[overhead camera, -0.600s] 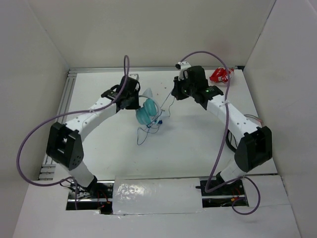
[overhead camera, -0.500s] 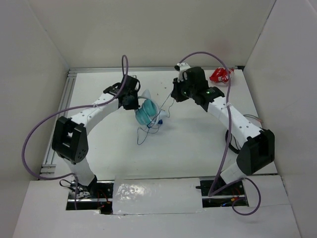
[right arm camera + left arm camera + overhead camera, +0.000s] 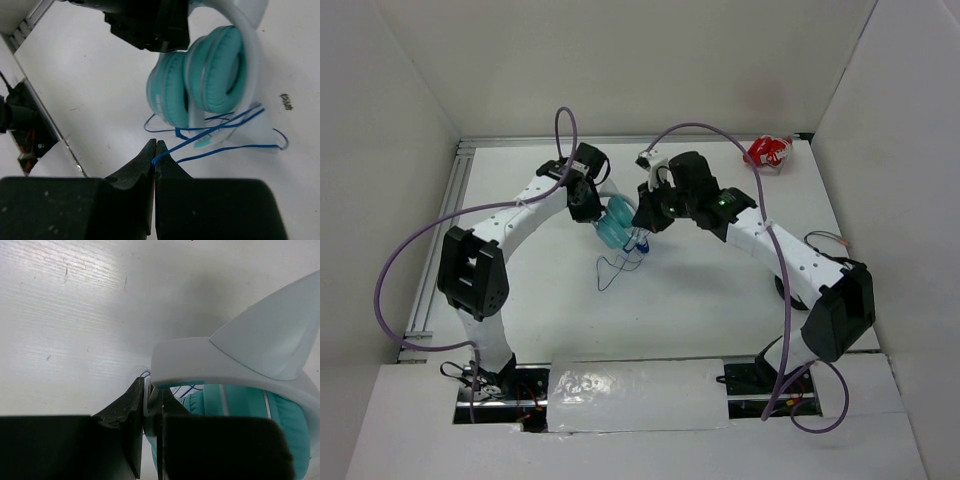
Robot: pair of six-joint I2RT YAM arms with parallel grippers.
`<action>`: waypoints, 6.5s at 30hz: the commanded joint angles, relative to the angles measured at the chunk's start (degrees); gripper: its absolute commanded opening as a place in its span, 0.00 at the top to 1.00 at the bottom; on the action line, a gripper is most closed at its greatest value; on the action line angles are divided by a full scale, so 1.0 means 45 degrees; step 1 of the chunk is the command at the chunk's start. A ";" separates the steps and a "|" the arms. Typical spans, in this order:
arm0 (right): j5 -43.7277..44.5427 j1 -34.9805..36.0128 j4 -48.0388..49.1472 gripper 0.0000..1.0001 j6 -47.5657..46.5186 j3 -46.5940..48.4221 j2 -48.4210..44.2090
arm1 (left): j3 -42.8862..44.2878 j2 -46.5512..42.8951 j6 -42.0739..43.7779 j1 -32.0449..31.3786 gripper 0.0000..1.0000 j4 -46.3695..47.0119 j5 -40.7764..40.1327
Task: Wrap the headphones
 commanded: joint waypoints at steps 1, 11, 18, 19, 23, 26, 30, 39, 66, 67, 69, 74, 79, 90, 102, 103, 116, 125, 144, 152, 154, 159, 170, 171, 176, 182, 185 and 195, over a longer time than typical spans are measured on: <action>-0.1276 0.0381 0.0720 0.96 0.0169 0.0015 0.0121 | 0.0356 -0.0708 -0.1238 0.0181 1.00 0.0060 -0.0204; -0.1612 0.0479 0.0798 0.97 0.0130 -0.0980 -0.0403 | 0.0725 -0.1998 -0.1436 0.0533 1.00 0.0023 -0.2364; -0.3396 0.0439 0.1558 0.97 -0.0317 -0.1041 -0.0642 | 0.0982 -0.2698 -0.2178 0.0963 1.00 -0.0626 -0.2491; -0.3638 0.0614 0.1676 0.96 -0.0532 -0.0827 -0.0524 | 0.0574 -0.2875 -0.2158 0.0982 1.00 0.0015 -0.2257; -0.3703 0.1278 0.2922 0.89 -0.0866 -0.0552 0.0314 | -0.0288 -0.3715 -0.2546 0.1138 1.00 0.1231 -0.0679; -0.2822 0.1709 0.3625 0.86 -0.0886 -0.0512 0.0668 | -0.0562 -0.4028 -0.2587 0.1548 1.00 0.2051 0.0805; -0.1358 0.2021 0.6511 0.77 -0.0944 -0.2385 0.0416 | -0.0971 -0.4652 -0.2316 0.2425 1.00 0.3358 0.3345; 0.2510 0.2413 1.0230 0.64 -0.3187 -0.4672 0.0121 | -0.1737 -0.5807 -0.1143 0.3111 1.00 0.5705 0.8073; 0.1887 0.2413 1.5231 0.60 -0.3542 -0.8911 -0.1480 | -0.1832 -0.7077 -0.1298 0.3990 1.00 0.7461 1.2568; 0.1945 0.2374 1.5290 0.60 -0.3464 -0.8892 -0.1402 | -0.1735 -0.7096 -0.1279 0.3990 1.00 0.7520 1.2821; 0.1888 0.2354 1.5446 0.60 -0.3405 -0.8775 -0.1148 | -0.1696 -0.7096 -0.1201 0.4010 1.00 0.7677 1.3739; 0.1517 0.1926 1.5505 0.73 -0.3054 -0.8365 -0.0466 | -0.1773 -0.7310 -0.0869 0.4010 1.00 0.7931 1.5302; 0.0950 0.0775 1.5327 1.00 -0.1923 -0.8383 -0.0502 | -0.2124 -0.7817 -0.0166 0.4010 1.00 0.7619 1.5091; 0.2083 -0.2097 0.8636 1.00 0.0072 -0.5516 -0.0739 | -0.4977 -0.6749 0.3734 0.3680 1.00 0.7366 1.3116; 0.2784 -0.2158 0.1952 1.00 -0.0105 0.0287 0.1587 | -0.4725 -0.3797 0.5635 0.0867 1.00 0.6781 0.9588; 0.2979 -0.2119 0.1776 1.00 0.0051 0.0346 0.1568 | -0.4529 -0.3582 0.5635 0.0730 1.00 0.6450 0.8074; 0.1541 -0.1162 0.0388 1.00 0.1029 -0.0298 0.0161 | -0.1972 -0.0905 0.2473 0.0319 1.00 0.2132 0.0911; -0.2834 0.0341 0.1169 0.95 0.0407 -0.0026 0.0530 | 0.0139 0.0324 -0.0398 0.0299 1.00 -0.0603 -0.1630; 0.0908 0.2900 0.5054 0.70 -0.1311 -0.2913 0.0143 | -0.3024 -0.3831 0.1007 0.2036 1.00 0.5489 0.7001; 0.3332 0.3428 0.8079 0.64 -0.1684 -0.6153 -0.2291 | -0.2926 -0.5336 0.0714 0.2389 1.00 0.5861 0.7902; 0.3099 0.3506 0.9368 0.51 -0.2035 -0.7559 -0.3891 | -0.2751 -0.5512 0.0558 0.2447 1.00 0.5802 0.7863; 0.1773 0.3546 1.0640 0.25 -0.2565 -0.9866 -0.6495 | -0.2536 -0.5768 0.0226 0.2642 1.00 0.6095 0.8330; 0.0417 0.3507 1.0118 0.10 -0.2819 -1.0787 -0.9584 | -0.2553 -0.6235 -0.1414 0.2916 1.00 0.6953 0.8293; 0.0732 0.3506 1.0037 0.10 -0.2587 -1.0747 -0.9817 | -0.2593 -0.6294 -0.1416 0.2936 1.00 0.7013 0.8215; 0.3443 0.3448 1.0347 0.00 -0.2526 -1.0766 -0.9548 | -0.1619 -0.6256 -0.1201 0.2975 1.00 0.6935 0.8526; 0.2300 0.2005 1.2436 0.00 -0.1942 -1.0923 -0.6663 | -0.0974 -0.6588 -0.1025 0.2975 1.00 0.7131 0.9113; 0.1557 0.1535 1.3880 0.00 -0.1784 -1.0748 -0.5062 | -0.0933 -0.6899 -0.1025 0.2975 1.00 0.7285 0.9268; -0.0962 0.0773 1.6284 0.67 -0.1316 -0.7896 -0.0016 | -0.0856 -0.7681 -0.1298 0.2936 1.00 0.7209 0.8919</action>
